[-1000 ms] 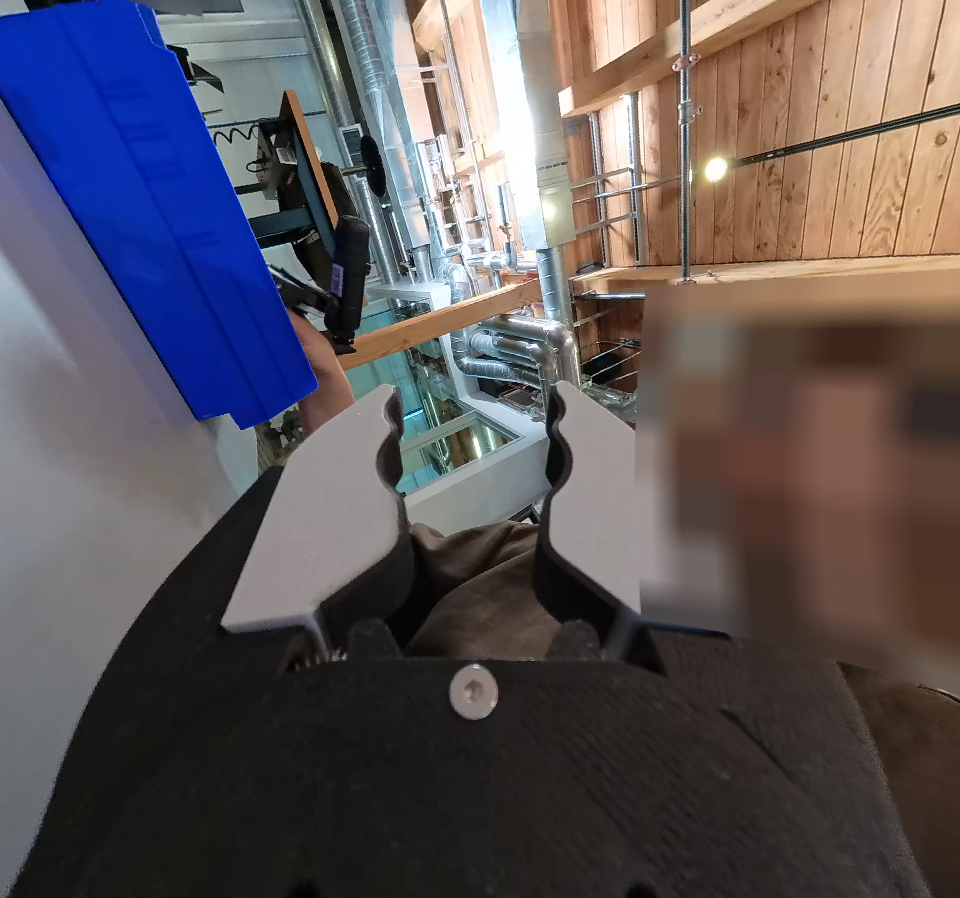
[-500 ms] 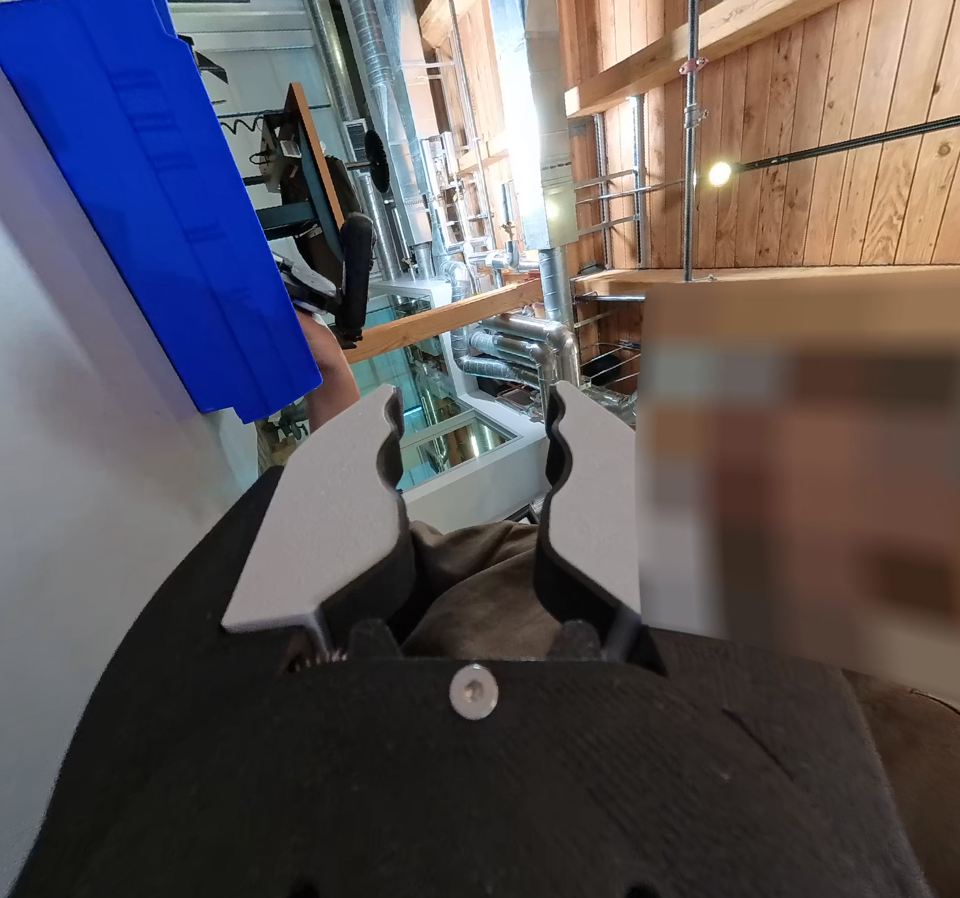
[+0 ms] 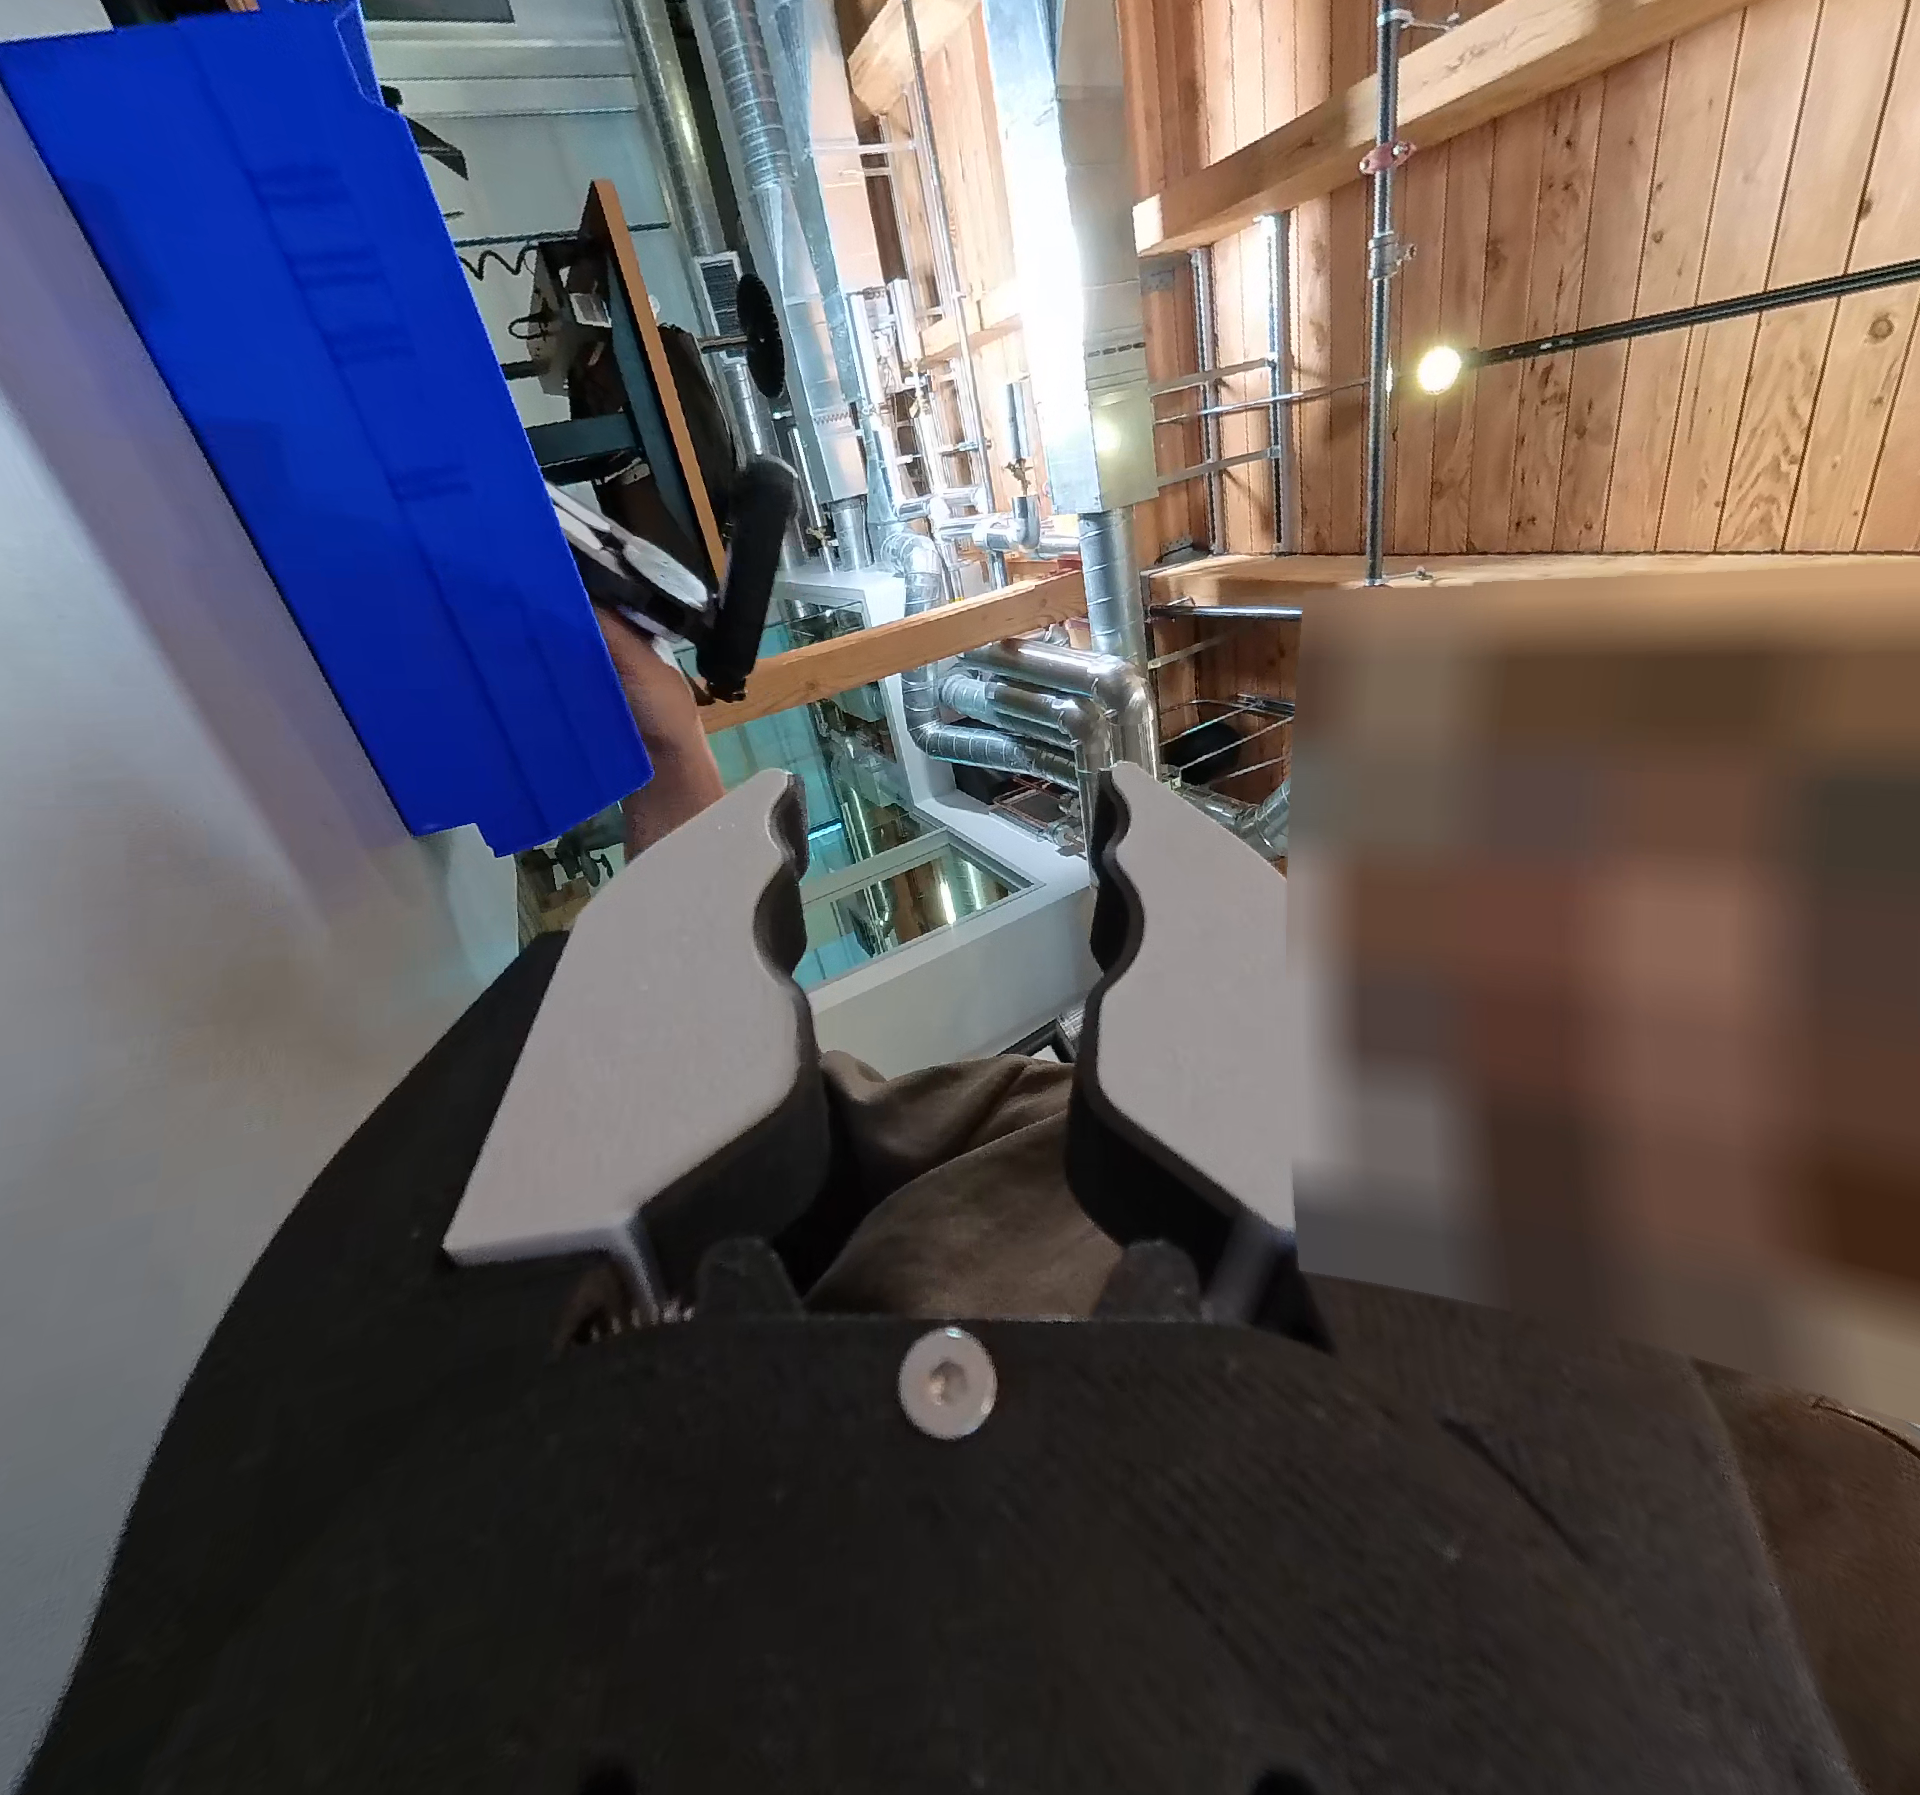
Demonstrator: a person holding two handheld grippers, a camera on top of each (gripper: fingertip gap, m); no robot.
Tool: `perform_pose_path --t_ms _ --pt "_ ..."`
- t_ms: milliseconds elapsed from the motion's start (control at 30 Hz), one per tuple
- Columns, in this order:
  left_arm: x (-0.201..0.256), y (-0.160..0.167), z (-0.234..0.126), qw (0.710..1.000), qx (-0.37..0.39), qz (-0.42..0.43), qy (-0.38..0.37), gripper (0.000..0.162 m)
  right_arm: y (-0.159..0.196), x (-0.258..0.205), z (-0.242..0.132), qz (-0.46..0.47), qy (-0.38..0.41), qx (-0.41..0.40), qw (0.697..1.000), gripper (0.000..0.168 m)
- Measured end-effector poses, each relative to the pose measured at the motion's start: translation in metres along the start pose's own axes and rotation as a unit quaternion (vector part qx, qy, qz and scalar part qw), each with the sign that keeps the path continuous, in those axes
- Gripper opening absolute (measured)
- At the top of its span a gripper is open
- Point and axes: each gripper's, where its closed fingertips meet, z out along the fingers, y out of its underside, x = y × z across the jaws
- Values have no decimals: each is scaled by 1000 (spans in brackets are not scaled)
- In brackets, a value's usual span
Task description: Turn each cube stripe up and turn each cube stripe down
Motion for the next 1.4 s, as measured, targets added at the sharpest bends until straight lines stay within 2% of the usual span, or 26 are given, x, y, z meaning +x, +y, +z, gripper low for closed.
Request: perform_pose_path --t_ms 100,167,367,467,567,667,733,800,933,1000,1067,1133,1267,1300,1400 --pt "1 1 0 1000 -4 0 1 53 22 -14 5 -47 -34 -65 996 0" --pt "2 1 0 1000 -3 4 0 53 20 -26 -6 -53 -84 -66 993 1" --pt "-1 -3 -2 1000 2 1 -3 53 -7 7 -29 -27 -24 -10 999 0" --pt "-4 2 0 1000 -8 15 -19 52 -41 13 -49 -3 4 77 997 1" --pt "-11 11 4 994 -40 80 -68 50 -99 9 -99 25 36 246 968 0" --pt "-12 11 4 974 -61 180 -122 48 -145 -30 -160 42 -34 396 917 0" --pt "-9 1 -1 952 -57 251 -164 48 -157 -68 -182 55 -107 430 895 0" --pt "8 -25 -13 918 -20 337 -208 42 -159 -110 -192 64 -183 435 879 0" --pt "105 -111 -66 813 137 494 -277 38 -143 -201 -191 73 -318 423 845 0" --pt "151 -150 -111 762 200 514 -340 40 -128 -244 -181 45 -354 404 842 0" --pt "180 -180 -170 708 253 498 -433 49 -113 -277 -167 19 -369 374 851 0" --pt "194 -196 -230 644 256 483 -535 53 -102 -300 -160 17 -394 349 850 0" --pt "200 -206 -344 485 207 449 -721 54 -92 -320 -152 44 -433 315 843 0" --pt "197 -204 -366 463 196 427 -752 54 -91 -321 -149 52 -436 309 844 0" --pt "178 -195 -398 464 155 370 -790 46 -92 -317 -143 94 -448 293 839 0"
